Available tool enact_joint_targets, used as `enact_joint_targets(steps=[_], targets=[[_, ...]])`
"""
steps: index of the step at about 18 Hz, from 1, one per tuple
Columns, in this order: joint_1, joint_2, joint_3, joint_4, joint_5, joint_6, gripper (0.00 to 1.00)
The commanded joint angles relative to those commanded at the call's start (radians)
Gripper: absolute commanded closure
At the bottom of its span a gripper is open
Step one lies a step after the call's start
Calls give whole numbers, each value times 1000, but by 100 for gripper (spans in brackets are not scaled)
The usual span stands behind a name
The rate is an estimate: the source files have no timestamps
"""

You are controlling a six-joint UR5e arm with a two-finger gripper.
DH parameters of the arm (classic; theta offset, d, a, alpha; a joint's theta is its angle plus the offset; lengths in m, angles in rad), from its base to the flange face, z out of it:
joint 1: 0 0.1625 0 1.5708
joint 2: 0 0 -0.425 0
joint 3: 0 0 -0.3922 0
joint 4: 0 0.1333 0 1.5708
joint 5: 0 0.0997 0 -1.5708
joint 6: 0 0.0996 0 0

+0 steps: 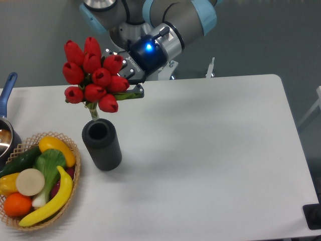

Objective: Insert the flowers into the vase
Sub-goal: 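Lower the tulip stems down into the black vase opening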

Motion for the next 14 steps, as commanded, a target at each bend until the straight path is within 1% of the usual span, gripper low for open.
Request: enact_joint_targets(steps=[6, 10, 14], targets=[[-2, -31, 17, 0, 0, 21, 81], [-6, -48, 15, 2, 3, 41, 81], [-8, -52, 15, 0, 3, 43, 81]])
